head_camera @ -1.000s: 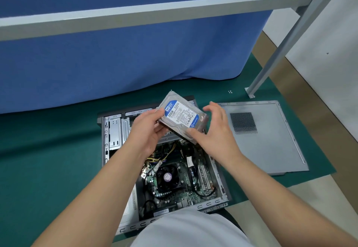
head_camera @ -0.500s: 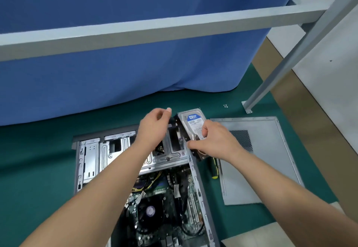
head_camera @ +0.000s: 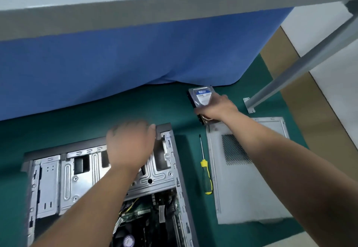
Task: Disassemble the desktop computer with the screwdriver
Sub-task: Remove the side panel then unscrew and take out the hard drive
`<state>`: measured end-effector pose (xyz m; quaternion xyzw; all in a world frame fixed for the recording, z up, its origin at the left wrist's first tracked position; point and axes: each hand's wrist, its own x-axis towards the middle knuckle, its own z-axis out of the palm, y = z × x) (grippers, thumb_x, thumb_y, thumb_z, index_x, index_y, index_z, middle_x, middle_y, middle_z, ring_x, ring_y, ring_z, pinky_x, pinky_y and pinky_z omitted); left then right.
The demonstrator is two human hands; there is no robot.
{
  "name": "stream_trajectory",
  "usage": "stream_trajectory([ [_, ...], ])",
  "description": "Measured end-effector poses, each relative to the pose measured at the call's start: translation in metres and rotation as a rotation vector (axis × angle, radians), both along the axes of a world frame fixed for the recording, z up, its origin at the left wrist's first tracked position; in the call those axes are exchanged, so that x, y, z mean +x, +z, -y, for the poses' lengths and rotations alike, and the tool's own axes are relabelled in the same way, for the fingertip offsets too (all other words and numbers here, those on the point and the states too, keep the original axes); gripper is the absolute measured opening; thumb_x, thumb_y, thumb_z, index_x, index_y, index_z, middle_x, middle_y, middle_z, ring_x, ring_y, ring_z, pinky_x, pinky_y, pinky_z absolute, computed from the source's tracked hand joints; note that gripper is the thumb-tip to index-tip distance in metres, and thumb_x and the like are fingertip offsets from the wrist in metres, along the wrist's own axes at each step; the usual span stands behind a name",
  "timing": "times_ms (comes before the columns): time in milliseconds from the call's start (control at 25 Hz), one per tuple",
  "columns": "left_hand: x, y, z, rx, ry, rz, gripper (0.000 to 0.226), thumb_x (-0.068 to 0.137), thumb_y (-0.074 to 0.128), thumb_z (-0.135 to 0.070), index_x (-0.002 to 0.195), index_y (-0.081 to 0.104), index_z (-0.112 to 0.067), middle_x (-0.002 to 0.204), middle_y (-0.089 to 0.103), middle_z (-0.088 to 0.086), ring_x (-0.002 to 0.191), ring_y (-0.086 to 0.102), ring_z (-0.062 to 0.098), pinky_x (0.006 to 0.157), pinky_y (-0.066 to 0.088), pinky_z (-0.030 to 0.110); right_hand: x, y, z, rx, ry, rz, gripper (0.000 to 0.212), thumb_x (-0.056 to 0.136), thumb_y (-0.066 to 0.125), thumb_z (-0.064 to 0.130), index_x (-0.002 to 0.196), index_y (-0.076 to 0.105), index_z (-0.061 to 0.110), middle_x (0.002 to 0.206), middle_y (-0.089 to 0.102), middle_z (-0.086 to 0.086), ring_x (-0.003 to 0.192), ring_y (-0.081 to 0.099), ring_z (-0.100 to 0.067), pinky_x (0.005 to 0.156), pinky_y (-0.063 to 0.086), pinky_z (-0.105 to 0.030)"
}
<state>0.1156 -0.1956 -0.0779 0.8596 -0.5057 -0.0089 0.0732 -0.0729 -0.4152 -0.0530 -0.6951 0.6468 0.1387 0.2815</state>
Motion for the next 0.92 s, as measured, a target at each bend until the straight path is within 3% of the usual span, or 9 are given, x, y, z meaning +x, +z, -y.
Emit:
stream_trajectory([
  [160, -0.001, -0.005, 0.0, -0.03, 0.003, 0.05, 0.042, 0.101, 0.037, -0.05, 0.091, 0.071, -0.027, 0.092, 0.074, -0.003, 0.096, 0.066, 0.027, 0.093, 0.039, 0.044, 0.019, -0.035, 0.048, -0.018, -0.038, -0.011, 0.093, 0.07, 0.073, 0.064, 0.145, 0.042, 0.019, 0.142, 0.044, -0.018, 0.13, 0.046, -0.037, 0.106, 0.044, -0.045],
  [640, 0.0, -0.009, -0.001, -0.049, 0.008, 0.092, 0.041, 0.1, 0.038, -0.049, 0.092, 0.071, -0.026, 0.092, 0.073, -0.004, 0.096, 0.064, 0.027, 0.085, 0.039, 0.043, 0.039, -0.098, 0.088, -0.204, -0.072, -0.085, 0.099, 0.069, 0.078, 0.063, 0.145, 0.038, 0.014, 0.139, 0.034, -0.015, 0.131, 0.036, -0.035, 0.097, 0.042, -0.044],
  [800, 0.0, -0.009, -0.001, -0.045, 0.001, 0.091, 0.042, 0.1, 0.038, -0.049, 0.09, 0.07, -0.025, 0.09, 0.073, -0.003, 0.092, 0.064, 0.028, 0.084, 0.038, 0.043, 0.034, -0.091, 0.081, -0.166, -0.037, -0.081, 0.107, 0.072, 0.071, 0.073, 0.149, 0.032, 0.01, 0.15, 0.029, -0.017, 0.14, 0.029, -0.038, 0.112, 0.031, -0.047],
  [920, -0.001, -0.008, -0.001, -0.044, 0.006, 0.089, 0.043, 0.1, 0.036, -0.05, 0.088, 0.07, -0.025, 0.088, 0.072, -0.003, 0.091, 0.064, 0.028, 0.083, 0.038, 0.043, 0.028, -0.08, 0.04, -0.337, 0.021, 0.018, 0.082, 0.082, 0.068, 0.06, 0.141, 0.046, 0.007, 0.163, 0.017, -0.02, 0.15, 0.018, -0.039, 0.122, 0.018, -0.047],
])
